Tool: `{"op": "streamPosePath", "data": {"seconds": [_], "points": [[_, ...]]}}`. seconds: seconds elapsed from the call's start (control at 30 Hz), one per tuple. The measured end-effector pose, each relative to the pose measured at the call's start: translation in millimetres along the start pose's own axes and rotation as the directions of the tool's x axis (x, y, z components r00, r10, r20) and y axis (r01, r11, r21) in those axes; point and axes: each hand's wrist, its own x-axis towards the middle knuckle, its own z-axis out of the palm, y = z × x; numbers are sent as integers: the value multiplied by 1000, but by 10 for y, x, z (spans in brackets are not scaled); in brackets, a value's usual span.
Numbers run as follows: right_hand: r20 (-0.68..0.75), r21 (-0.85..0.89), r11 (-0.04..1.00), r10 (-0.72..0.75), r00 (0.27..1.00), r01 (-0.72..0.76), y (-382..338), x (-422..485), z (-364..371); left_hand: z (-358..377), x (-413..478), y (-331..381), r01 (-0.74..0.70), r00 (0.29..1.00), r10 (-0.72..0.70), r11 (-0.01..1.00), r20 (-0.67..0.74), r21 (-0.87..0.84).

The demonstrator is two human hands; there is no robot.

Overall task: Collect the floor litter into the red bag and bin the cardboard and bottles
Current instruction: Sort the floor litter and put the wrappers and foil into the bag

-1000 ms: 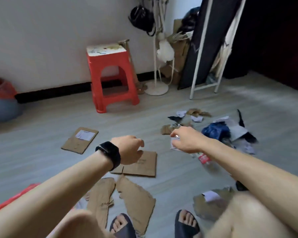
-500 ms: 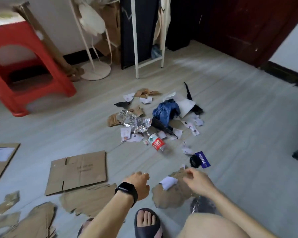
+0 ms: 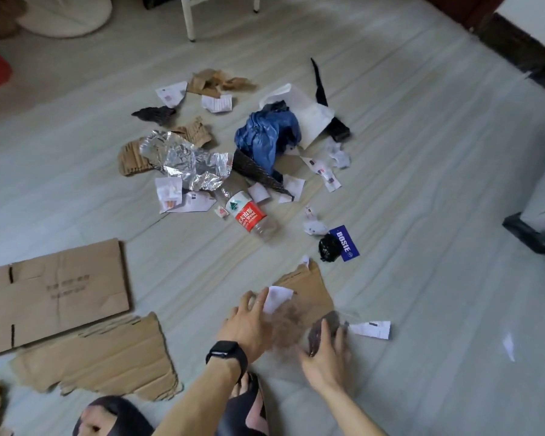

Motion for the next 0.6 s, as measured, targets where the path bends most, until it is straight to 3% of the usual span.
{"op": "streamPosePath", "data": {"seconds": [0.17, 0.3, 0.47, 0.6], "points": [[-52, -25, 982, -189, 981, 188, -261, 12, 155, -156, 222, -206, 48, 999, -48, 998, -7, 36], [-94, -14, 946, -322, 942, 323, -582, 58, 215, -400, 218, -492, 125, 986, -146, 965, -79, -232], [-138, 208, 926, -292, 947, 316, -946, 167, 240, -708, 76, -866, 190, 964, -232, 943, -131, -272], [-90, 209, 913, -340, 936, 351, -1012, 158, 177, -897, -119, -996, 190, 952, -266, 902, -151, -387]]}}
